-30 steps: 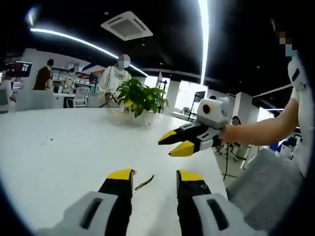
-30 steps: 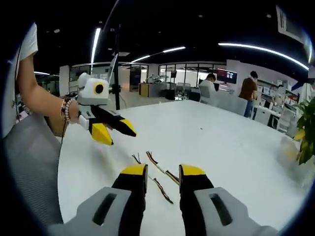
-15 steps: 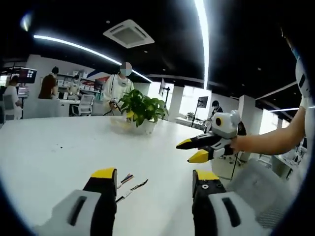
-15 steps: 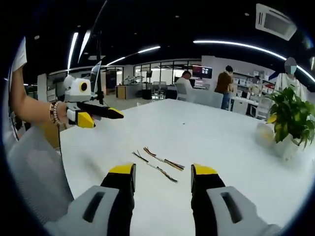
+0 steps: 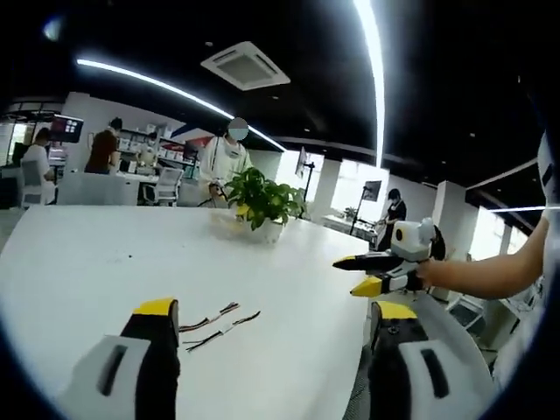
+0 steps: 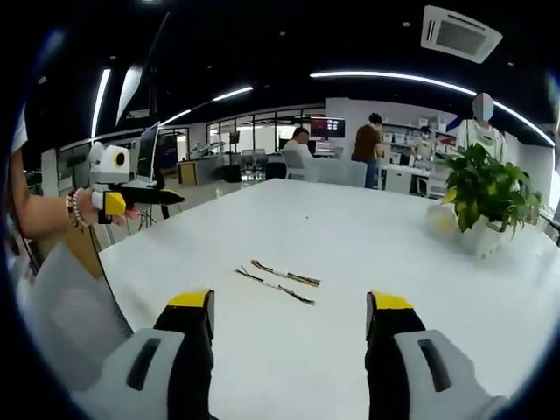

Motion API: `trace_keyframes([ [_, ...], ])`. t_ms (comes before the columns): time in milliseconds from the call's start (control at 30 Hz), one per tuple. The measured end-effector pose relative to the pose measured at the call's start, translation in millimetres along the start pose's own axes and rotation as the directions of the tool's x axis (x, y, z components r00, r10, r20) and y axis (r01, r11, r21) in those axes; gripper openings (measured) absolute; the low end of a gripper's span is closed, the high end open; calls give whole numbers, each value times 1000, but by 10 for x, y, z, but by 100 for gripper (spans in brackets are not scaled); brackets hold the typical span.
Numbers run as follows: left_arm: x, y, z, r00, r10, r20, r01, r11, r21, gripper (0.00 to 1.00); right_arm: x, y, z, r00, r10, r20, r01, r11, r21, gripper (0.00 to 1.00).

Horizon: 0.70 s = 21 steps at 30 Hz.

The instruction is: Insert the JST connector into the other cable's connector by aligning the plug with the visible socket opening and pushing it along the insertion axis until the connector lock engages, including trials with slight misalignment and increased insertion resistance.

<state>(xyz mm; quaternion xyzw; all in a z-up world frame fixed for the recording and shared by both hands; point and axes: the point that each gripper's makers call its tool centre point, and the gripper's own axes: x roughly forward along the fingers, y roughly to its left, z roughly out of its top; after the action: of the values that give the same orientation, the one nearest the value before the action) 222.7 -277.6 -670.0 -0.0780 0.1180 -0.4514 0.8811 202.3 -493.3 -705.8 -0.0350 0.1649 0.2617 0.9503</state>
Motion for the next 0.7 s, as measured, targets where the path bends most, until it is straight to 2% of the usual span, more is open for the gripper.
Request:
trace_keyframes([
  [33,-59,26,-1,1000,22,6,-22,1000,-4,99,-30,31,-2,1000,-7,2,7,1000,-1,70],
  [133,-220,75,0,998,61,10,-61,998,-10,99,-79,105,-9,1000,-15,8,15,1000,-2,73],
  [233,-373,81,36,995,87,39,-86,996,-25,99,-121,169,-30,1000,-27,4,27,1000,5,76],
  [367,-605,-9,31,993,103,66,-99,994,-49,99,-196,213,-37,998,-59,10,59,998,-1,78],
  [433,-706,-60,-20,991,117,58,-114,992,-55,99,-239,244,-30,998,-62,21,61,998,12,78],
  [533,-864,-92,-100,986,160,41,-160,987,-15,99,-299,225,-18,994,-101,42,101,995,-6,78],
  [600,-969,-128,-105,980,192,60,-193,981,10,99,-345,224,3,992,-115,60,115,993,-5,77],
  [700,-1063,-229,-154,981,187,56,-187,982,2,99,-398,198,22,985,-146,88,146,989,10,77],
])
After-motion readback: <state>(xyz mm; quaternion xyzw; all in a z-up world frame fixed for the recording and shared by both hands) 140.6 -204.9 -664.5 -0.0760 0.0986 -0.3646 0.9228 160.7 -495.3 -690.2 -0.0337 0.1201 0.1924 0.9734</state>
